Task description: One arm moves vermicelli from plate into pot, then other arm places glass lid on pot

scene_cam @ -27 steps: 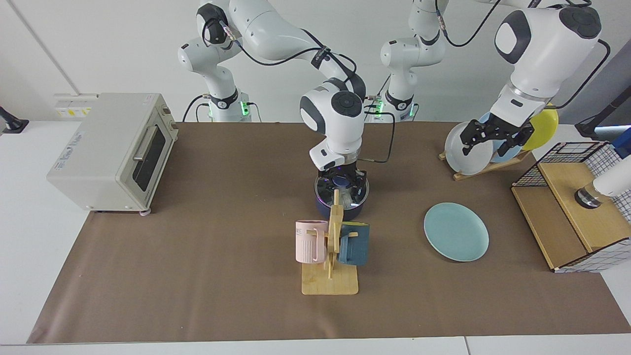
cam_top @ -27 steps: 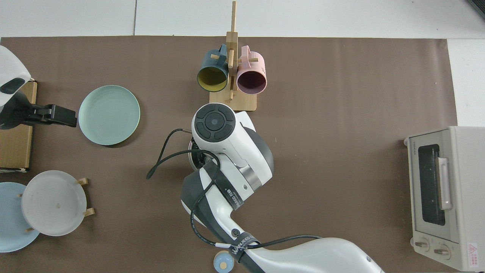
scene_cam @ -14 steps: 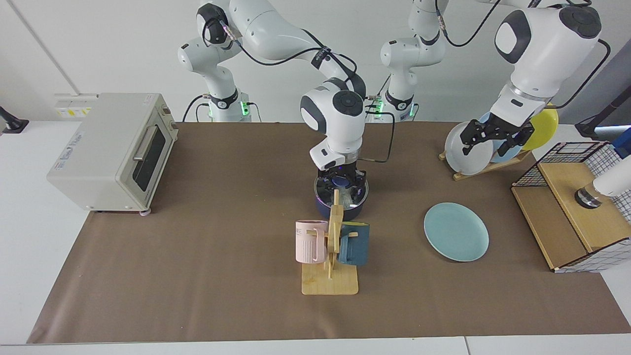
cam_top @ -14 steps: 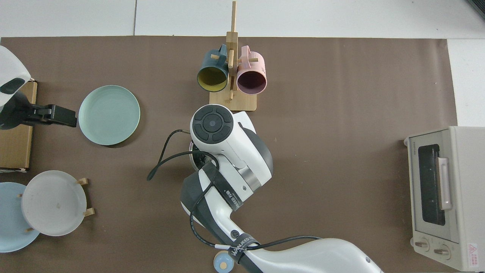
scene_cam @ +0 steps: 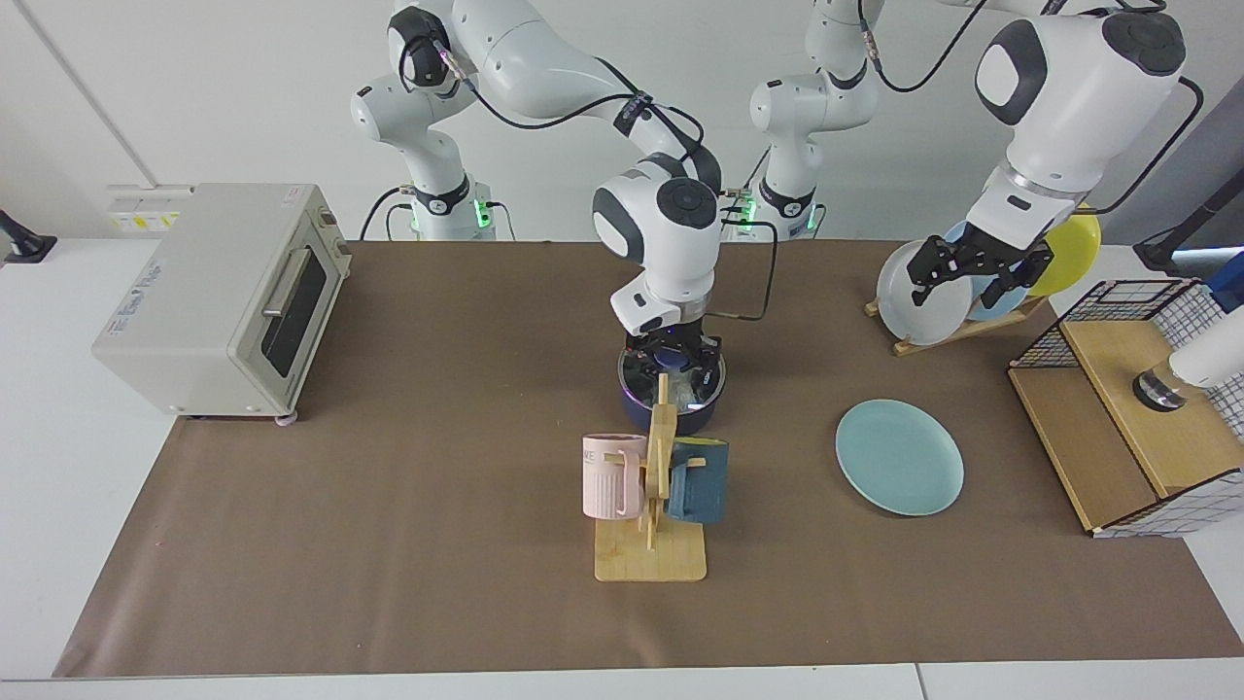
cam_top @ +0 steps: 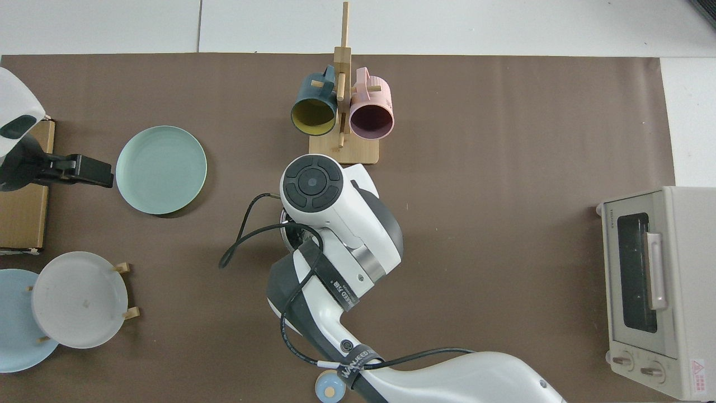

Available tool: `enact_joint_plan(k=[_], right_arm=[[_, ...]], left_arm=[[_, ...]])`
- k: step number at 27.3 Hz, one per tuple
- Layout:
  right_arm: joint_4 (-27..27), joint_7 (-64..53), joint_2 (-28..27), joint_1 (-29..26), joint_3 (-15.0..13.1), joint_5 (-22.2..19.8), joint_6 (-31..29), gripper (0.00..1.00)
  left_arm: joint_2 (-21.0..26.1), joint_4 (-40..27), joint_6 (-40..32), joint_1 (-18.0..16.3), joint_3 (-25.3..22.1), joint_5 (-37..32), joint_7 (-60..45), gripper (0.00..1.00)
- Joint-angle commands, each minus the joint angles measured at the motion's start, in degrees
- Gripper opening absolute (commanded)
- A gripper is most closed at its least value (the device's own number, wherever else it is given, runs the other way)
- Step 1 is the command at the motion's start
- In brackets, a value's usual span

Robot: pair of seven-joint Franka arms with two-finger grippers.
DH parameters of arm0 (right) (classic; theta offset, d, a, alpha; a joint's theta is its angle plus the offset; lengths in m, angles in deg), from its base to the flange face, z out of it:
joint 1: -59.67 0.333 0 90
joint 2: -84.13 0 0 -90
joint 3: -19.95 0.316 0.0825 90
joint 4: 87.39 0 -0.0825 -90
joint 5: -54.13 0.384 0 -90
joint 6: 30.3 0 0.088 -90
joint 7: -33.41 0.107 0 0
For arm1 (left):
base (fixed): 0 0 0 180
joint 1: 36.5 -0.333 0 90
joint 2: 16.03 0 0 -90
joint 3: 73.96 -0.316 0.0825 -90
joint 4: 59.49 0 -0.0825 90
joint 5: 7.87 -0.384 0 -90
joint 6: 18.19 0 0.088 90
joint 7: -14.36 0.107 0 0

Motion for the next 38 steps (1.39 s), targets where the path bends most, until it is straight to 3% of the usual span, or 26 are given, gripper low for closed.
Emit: enact_joint_plan(k=[1,16,38], right_arm=[[1.0,-2.9,1.3,-0.3,0.2,-0.7,4.5,1.0],[2.0,-6.3,10.3,-1.9,0.1,0.6,10.8,1.0],[-1.9,-43.0,19.5,-23.8,-0.1,0.3,21.7,1.0]], left_arm=[[-0.6,0.0,-0.4,0.4,-0.3,0.0,-0.6,1.0],[-0.6,0.0,-0.4,0.4,-0.3,0.0,-0.6,1.0],[-0.6,0.0,-0.4,0.4,-0.3,0.0,-0.6,1.0]])
